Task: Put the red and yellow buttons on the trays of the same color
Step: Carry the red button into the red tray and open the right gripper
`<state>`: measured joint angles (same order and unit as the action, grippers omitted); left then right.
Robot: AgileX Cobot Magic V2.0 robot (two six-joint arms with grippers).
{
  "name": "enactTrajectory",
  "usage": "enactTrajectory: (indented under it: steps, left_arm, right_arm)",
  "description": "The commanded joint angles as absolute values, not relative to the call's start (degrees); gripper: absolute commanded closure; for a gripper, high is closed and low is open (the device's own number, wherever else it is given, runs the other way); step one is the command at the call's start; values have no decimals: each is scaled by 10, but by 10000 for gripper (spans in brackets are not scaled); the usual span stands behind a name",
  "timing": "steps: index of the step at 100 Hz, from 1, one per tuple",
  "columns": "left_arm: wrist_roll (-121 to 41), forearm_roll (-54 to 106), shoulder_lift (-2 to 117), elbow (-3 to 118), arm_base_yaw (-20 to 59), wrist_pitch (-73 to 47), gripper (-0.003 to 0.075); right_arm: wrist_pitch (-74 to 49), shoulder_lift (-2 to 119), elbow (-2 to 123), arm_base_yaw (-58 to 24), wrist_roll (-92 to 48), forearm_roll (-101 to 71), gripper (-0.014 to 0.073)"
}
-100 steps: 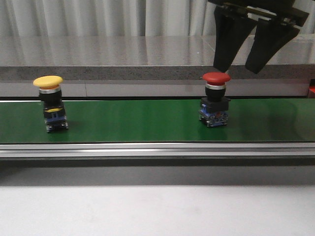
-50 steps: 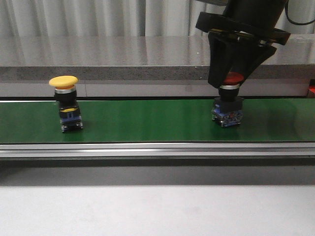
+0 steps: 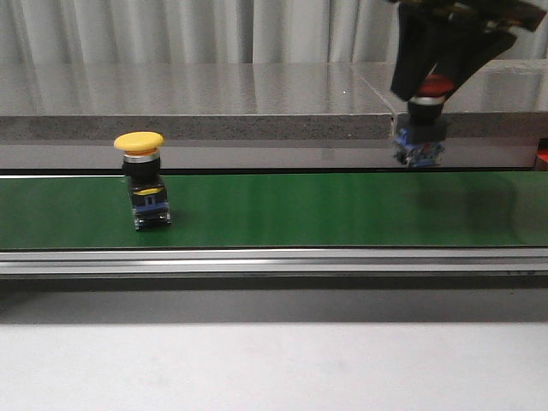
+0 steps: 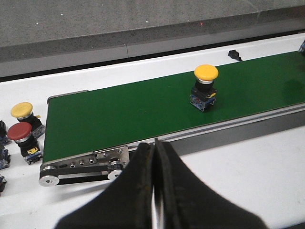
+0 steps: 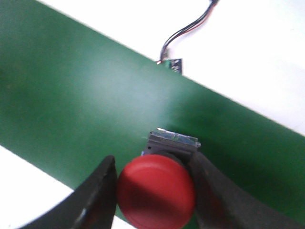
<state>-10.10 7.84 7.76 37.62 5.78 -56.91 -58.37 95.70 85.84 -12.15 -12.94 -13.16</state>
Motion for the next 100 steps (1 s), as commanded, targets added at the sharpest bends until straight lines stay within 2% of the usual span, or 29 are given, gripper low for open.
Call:
enactTrajectory:
  steps: [1,56,77,100]
  left_arm:
    - [-95,91,87,389,62,-530,741]
    - [-95,91,87,389,62,-530,741]
    - [-95,91,87,389,62,-530,741]
    - [-95,91,87,389,62,-530,741]
  right_arm:
    - [-550,910,879,-88,-137,-137,397]
    - [-491,901,879,203,-109,-136,397]
    - [-478,938,879,258,-66,-136,397]
    - [-459,999,885,276,-62,-171,397]
